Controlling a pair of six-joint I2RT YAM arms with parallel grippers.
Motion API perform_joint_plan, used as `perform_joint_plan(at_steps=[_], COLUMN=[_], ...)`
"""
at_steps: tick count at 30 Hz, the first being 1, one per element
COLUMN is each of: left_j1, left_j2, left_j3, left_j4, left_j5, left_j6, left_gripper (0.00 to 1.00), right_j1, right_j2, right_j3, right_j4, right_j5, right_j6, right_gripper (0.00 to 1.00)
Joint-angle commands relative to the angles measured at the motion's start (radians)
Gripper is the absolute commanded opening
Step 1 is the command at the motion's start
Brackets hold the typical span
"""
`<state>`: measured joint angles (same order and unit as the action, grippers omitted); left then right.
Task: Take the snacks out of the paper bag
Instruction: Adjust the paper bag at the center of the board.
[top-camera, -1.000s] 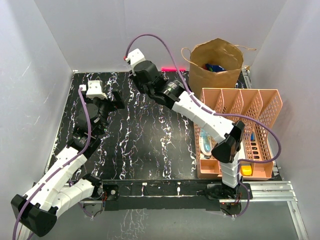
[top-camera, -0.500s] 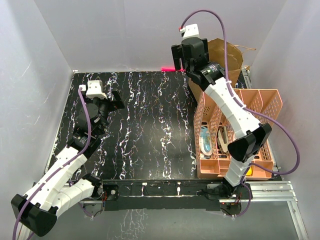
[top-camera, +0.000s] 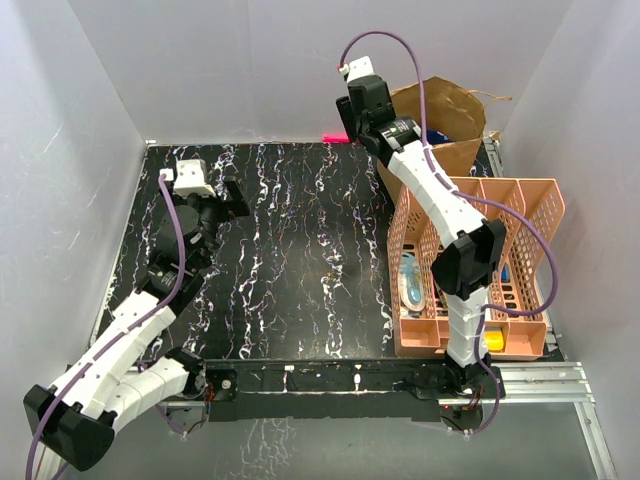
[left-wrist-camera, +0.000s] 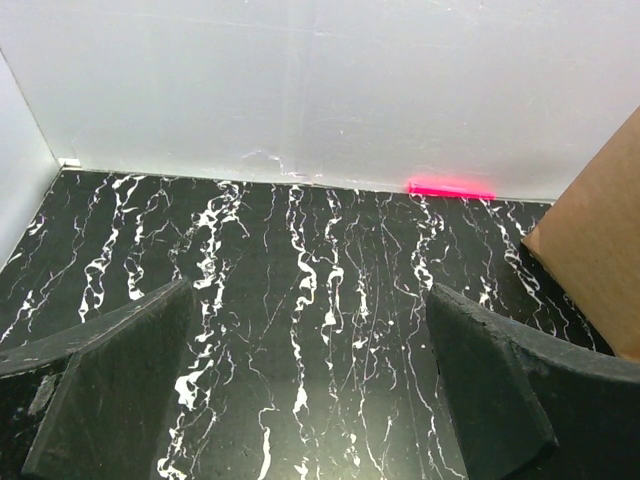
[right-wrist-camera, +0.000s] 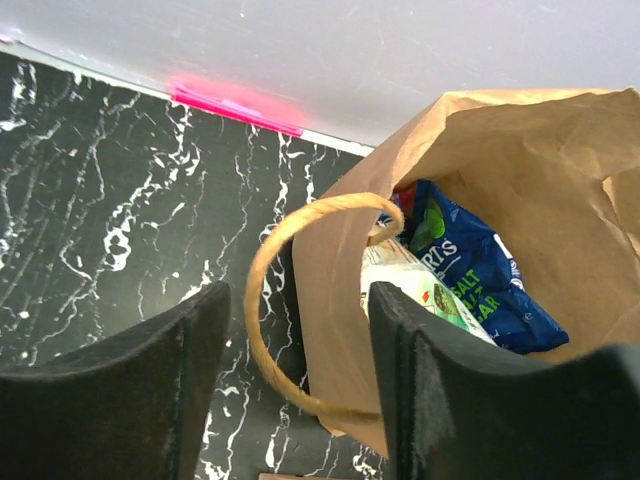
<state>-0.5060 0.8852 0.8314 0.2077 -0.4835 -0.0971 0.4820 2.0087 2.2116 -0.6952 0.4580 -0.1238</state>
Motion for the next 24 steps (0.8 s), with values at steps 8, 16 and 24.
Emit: perform_joint_plan(at_steps=[8,16,24], left_j1=[0.004,0.005,0.008], left_j2=[0.042,0.051,0.064], left_j3=[0.002,0.004,0.012], left_j4=[0.011,0.008,0.006], left_j5=[-0.012,0.001,-0.024], left_j6=[0.001,-0.013,0.0], left_gripper=[0.98,0.98,0.98], right_j1=[0.023,0.167,0.266], right_j2=[0.028,0.007,-0.033], right_j3=[0.079,0.056,0.047], right_j4=[0.07,0.05,0.018], right_j5=[-0.022,0.0,-0.138], right_j6=[-0.102,-0.102,0.032], right_gripper=[0.16,0.08,0.08])
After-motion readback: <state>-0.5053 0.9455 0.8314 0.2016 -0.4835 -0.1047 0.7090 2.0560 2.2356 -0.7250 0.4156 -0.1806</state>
